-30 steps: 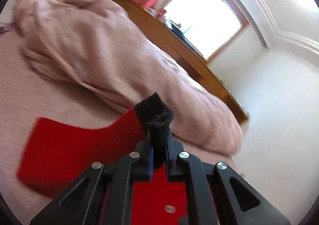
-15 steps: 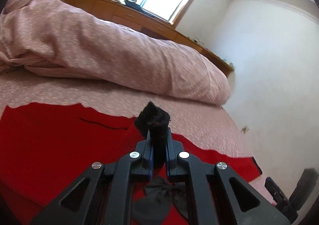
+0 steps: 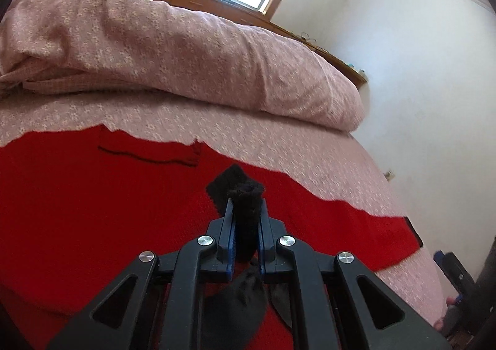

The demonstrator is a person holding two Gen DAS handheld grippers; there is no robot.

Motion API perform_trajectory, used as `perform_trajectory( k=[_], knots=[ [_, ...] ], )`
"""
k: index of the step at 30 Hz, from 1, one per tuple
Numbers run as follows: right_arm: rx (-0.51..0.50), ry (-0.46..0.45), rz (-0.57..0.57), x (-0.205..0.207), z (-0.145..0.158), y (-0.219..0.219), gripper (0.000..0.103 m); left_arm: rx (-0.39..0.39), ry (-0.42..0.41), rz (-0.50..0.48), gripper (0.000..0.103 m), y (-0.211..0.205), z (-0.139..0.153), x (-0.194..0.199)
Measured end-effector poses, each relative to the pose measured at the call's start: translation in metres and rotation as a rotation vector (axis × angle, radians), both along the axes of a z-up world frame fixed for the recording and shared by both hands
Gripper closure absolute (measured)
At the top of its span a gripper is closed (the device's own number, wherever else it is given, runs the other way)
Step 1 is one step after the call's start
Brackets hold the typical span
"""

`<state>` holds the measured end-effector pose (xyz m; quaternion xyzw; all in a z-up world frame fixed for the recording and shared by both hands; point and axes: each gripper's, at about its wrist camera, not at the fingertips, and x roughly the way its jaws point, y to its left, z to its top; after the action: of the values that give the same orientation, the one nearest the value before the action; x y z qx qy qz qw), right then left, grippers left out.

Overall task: Fold small clothes
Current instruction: 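Carry the sleeve across the cardigan body with the left tool and release, then move the right tool toward the cuff of the other red sleeve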

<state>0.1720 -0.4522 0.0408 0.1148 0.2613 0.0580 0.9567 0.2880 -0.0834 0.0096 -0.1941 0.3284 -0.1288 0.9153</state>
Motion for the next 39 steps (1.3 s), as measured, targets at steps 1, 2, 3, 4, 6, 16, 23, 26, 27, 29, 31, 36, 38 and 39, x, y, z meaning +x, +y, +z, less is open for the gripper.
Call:
perform_trajectory(
  k=[1, 2, 3, 4, 6, 16, 23, 26, 27, 29, 31, 36, 38, 39],
  knots=[
    [0.0, 0.002, 0.001, 0.0, 0.0, 0.001, 0.0, 0.013, -0.011, -0.014, 0.099, -0.004, 0.002, -0.003],
    [0.0, 0.004, 0.002, 0.0, -0.001, 0.001, 0.0, 0.031, -0.022, -0.024, 0.099, -0.007, 0.004, -0.006],
    [0.001, 0.006, 0.004, 0.002, -0.001, 0.001, 0.0, 0.043, -0.03, -0.033, 0.098, -0.01, 0.006, -0.009],
    [0.003, 0.011, 0.008, 0.002, -0.002, 0.001, 0.0, 0.052, -0.029, -0.043, 0.097, -0.013, 0.008, -0.011],
    [0.008, 0.018, 0.012, 0.003, -0.003, 0.001, 0.0, 0.035, -0.014, -0.074, 0.093, -0.018, 0.009, -0.014],
    [0.016, 0.017, 0.011, 0.001, -0.003, -0.005, 0.0, -0.022, -0.005, -0.104, 0.092, -0.03, 0.016, -0.019],
    [0.049, 0.034, -0.016, -0.002, -0.008, -0.022, 0.0, 0.165, -0.05, 0.003, 0.084, -0.007, 0.037, -0.054],
    [0.068, 0.045, -0.027, -0.003, -0.011, -0.03, 0.0, 0.33, -0.079, 0.082, 0.08, 0.013, 0.046, -0.076],
    [0.076, 0.046, -0.028, -0.004, -0.012, -0.032, 0.0, 0.369, -0.076, 0.102, 0.08, 0.021, 0.047, -0.082],
    [0.085, 0.048, -0.031, -0.005, -0.013, -0.035, 0.0, 0.421, -0.048, 0.133, 0.08, 0.039, 0.047, -0.093],
    [0.079, 0.051, -0.031, -0.006, -0.014, -0.034, 0.0, 0.419, -0.019, 0.145, 0.08, 0.059, 0.045, -0.104],
    [-0.007, 0.038, -0.032, -0.01, -0.014, -0.025, 0.0, 0.418, 0.029, 0.157, 0.08, 0.093, 0.027, -0.145],
    [-0.055, 0.04, -0.039, -0.01, -0.014, -0.021, 0.0, 0.446, 0.036, 0.16, 0.08, 0.098, 0.016, -0.158],
    [-0.063, 0.042, -0.037, -0.01, -0.015, -0.019, 0.0, 0.459, 0.028, 0.167, 0.08, 0.102, 0.011, -0.164]
  ],
)
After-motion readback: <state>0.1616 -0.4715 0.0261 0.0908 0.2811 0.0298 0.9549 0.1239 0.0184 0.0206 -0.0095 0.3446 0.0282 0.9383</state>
